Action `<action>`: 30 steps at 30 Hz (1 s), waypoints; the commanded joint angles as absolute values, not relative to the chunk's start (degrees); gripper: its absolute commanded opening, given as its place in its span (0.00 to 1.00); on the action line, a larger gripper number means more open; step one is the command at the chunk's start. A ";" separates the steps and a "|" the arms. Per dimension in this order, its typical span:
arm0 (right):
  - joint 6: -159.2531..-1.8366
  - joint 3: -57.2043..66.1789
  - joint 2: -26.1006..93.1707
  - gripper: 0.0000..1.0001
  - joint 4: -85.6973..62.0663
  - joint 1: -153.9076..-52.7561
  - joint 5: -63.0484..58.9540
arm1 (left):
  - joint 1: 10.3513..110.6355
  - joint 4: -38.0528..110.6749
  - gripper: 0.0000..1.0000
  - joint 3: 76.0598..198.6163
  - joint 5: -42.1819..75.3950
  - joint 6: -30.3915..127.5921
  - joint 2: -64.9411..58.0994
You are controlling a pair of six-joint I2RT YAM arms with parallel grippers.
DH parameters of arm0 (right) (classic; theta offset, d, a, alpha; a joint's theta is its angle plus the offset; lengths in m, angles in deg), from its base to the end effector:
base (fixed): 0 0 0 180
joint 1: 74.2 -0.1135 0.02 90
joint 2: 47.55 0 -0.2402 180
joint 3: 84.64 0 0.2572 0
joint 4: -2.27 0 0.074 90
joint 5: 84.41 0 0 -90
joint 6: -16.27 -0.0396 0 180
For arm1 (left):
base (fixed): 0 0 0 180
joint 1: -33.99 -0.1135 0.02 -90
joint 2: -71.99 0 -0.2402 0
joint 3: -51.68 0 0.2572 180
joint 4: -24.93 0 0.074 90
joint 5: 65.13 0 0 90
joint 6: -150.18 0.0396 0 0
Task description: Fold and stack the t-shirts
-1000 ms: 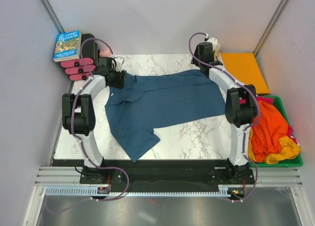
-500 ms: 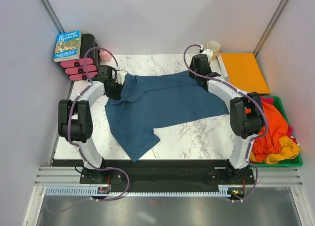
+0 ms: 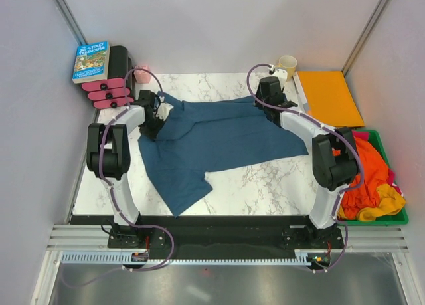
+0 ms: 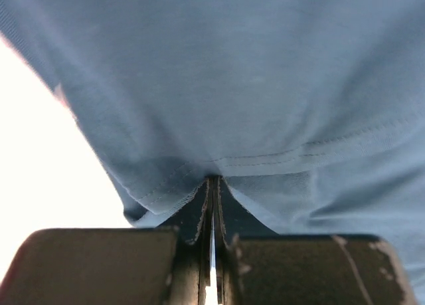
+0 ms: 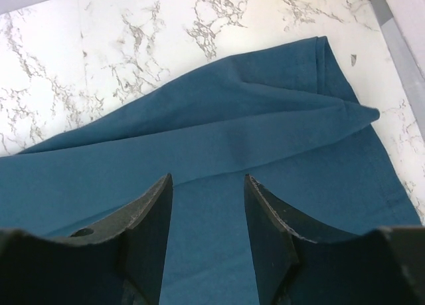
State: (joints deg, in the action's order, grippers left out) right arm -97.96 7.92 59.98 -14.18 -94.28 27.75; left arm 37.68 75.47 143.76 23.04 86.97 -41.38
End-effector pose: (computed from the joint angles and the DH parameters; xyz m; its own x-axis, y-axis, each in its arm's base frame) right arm 0.4139 0.1354 0.2184 -0.4529 0.2391 -0.8589 0.1867 0.9674 0.1709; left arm 0.3895 -0.0264 0.1327 -0.8129 0.5039 -0.2920 0.4937 0.8622 0.1135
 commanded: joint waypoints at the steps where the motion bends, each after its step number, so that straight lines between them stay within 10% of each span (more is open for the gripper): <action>1: -98.08 6.81 57.66 0.54 -12.01 -94.33 29.68 | 33.82 76.12 0.03 146.81 32.77 92.08 -47.80; 13: -98.61 6.72 59.50 0.54 -11.58 -94.42 29.95 | 26.61 73.76 0.04 150.25 34.63 97.18 -47.03; 19: -96.33 10.22 60.90 0.57 -11.66 -94.33 30.46 | 26.08 72.96 0.24 149.63 14.44 90.95 -34.22; 24: -92.80 26.26 71.94 0.11 -19.81 -93.80 31.26 | 26.43 73.04 0.27 150.42 -0.79 81.46 -29.97; 30: -94.64 39.67 83.40 0.05 -29.41 -91.79 29.25 | 28.54 73.57 0.23 151.92 -0.45 77.93 -35.58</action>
